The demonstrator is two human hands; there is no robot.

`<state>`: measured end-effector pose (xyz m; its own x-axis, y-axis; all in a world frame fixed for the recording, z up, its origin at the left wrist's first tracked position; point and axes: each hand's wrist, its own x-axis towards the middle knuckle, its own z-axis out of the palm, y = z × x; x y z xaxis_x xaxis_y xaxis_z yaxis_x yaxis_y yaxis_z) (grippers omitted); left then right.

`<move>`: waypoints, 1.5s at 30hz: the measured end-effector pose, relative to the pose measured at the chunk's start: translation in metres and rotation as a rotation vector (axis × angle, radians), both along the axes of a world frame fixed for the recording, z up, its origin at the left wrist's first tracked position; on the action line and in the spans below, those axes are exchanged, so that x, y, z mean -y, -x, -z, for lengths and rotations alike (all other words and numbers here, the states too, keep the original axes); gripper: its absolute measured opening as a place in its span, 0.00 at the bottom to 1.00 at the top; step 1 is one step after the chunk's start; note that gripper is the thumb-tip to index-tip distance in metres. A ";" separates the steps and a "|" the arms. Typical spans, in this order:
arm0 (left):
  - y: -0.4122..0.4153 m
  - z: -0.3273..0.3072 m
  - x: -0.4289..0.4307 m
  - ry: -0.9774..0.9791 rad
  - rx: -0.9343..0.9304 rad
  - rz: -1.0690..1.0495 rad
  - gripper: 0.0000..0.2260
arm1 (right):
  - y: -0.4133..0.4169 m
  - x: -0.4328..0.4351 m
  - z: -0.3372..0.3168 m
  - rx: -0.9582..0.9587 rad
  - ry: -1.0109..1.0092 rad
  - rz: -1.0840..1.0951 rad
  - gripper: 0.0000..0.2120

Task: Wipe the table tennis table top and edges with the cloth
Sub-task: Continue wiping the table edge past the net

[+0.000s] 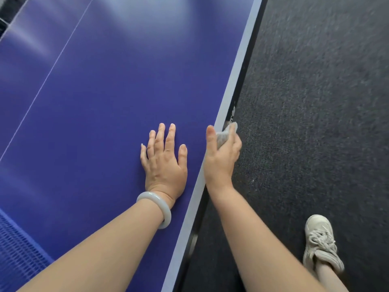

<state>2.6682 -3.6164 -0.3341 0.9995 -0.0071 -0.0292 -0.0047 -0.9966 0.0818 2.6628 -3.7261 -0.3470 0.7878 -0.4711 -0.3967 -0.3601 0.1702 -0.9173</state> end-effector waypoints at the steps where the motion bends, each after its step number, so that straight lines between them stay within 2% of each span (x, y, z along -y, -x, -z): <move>1: 0.000 0.000 0.000 0.000 -0.006 -0.001 0.26 | 0.013 -0.005 -0.004 0.050 -0.040 -0.008 0.41; 2: 0.000 -0.001 0.001 0.001 -0.011 -0.002 0.27 | 0.026 -0.009 -0.007 0.101 -0.105 -0.023 0.40; 5: -0.001 -0.003 0.001 -0.004 -0.022 -0.007 0.30 | 0.050 -0.015 -0.014 0.180 -0.369 -0.037 0.28; 6: 0.000 -0.004 0.002 -0.007 -0.025 -0.009 0.31 | 0.049 -0.013 -0.013 0.180 -0.363 -0.027 0.26; 9: 0.001 -0.007 0.004 -0.017 -0.036 -0.017 0.31 | 0.008 0.009 -0.005 0.117 -0.155 -0.004 0.24; 13: 0.000 -0.009 0.006 -0.027 -0.053 -0.018 0.30 | -0.046 0.028 0.001 0.108 -0.091 -0.004 0.26; 20: 0.001 -0.012 0.006 -0.057 -0.079 -0.011 0.30 | 0.074 -0.029 0.000 0.117 -0.051 -0.149 0.28; 22: 0.001 -0.012 0.006 -0.052 -0.073 -0.015 0.30 | 0.051 -0.017 0.006 0.124 -0.051 -0.156 0.29; 26: 0.002 -0.011 0.006 -0.030 -0.061 -0.015 0.29 | -0.062 0.044 0.009 0.046 -0.057 -0.106 0.31; 28: 0.001 -0.012 0.008 -0.039 -0.062 -0.015 0.29 | -0.090 0.059 0.007 0.020 -0.063 -0.081 0.31; 32: 0.000 -0.017 0.013 -0.087 -0.091 -0.005 0.30 | -0.042 0.028 0.004 0.031 0.005 -0.043 0.32; 36: -0.017 -0.024 0.021 -0.092 -0.027 0.006 0.22 | 0.017 0.008 0.007 0.079 -0.010 -0.210 0.38; 40: -0.066 -0.020 0.055 -0.021 0.030 0.144 0.21 | 0.011 0.015 0.007 0.085 -0.002 -0.250 0.39; 43: -0.106 -0.012 0.081 0.031 0.008 0.115 0.23 | 0.000 0.018 0.003 0.061 -0.052 -0.215 0.38; 45: -0.118 -0.006 0.084 0.043 0.002 0.076 0.24 | -0.034 0.033 0.007 0.055 -0.046 -0.162 0.34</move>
